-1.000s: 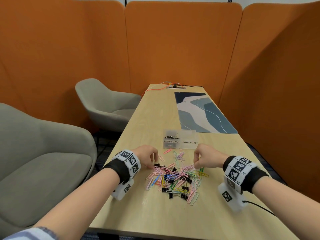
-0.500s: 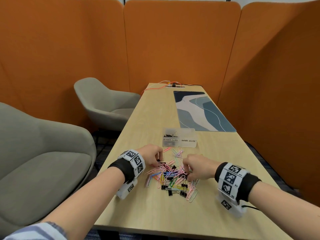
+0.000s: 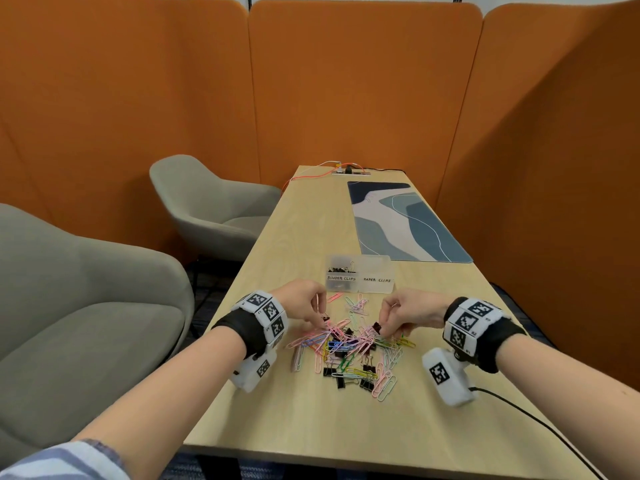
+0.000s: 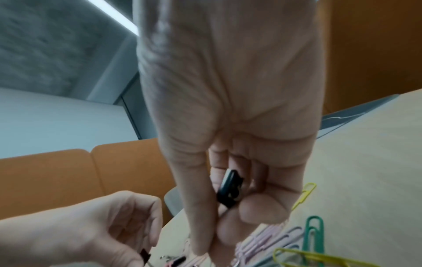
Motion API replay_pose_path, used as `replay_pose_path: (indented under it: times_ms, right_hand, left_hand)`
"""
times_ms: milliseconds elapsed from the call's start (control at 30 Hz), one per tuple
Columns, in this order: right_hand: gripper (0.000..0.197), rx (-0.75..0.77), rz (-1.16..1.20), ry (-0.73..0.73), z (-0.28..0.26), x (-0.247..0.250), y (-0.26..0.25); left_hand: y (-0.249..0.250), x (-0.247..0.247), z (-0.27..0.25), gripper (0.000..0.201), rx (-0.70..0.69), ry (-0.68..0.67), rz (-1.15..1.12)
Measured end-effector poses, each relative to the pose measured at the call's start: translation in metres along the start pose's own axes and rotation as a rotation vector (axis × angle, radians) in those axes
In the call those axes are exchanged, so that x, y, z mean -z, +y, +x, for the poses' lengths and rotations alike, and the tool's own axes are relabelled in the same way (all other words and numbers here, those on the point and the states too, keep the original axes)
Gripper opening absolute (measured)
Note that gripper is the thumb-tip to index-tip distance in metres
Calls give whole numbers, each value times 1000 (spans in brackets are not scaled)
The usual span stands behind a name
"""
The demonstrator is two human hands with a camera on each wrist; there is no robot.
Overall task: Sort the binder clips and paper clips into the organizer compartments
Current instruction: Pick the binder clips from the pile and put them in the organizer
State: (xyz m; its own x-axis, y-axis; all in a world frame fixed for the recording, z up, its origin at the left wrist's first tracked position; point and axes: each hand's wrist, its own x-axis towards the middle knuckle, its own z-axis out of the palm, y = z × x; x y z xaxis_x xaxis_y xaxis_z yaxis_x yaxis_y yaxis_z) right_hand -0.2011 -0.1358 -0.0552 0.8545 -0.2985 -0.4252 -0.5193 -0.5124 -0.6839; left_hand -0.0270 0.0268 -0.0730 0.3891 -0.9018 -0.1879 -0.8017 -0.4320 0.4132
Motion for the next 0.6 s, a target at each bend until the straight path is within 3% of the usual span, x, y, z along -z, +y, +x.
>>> replay_pose_path:
  times_ms: [167,233,333,467,600]
  right_hand:
    - [13,-24,106,-44,2,6,5]
    - [12,-26,80,7,3,5,5]
    - [10,-23,-100,150,5,1,4]
    - [28,10,-405,210,10,-12,3]
    - [18,117,-569,235,18,-26,5]
  left_hand:
    - [10,14,0,8,-26,-14,-5]
    - [11,17,1,10,-8,11,2]
    - [10,15,2,21,38,29,-29]
    - [10,8,2,31,91,57,1]
    - [10,-3,5,35,137,45,45]
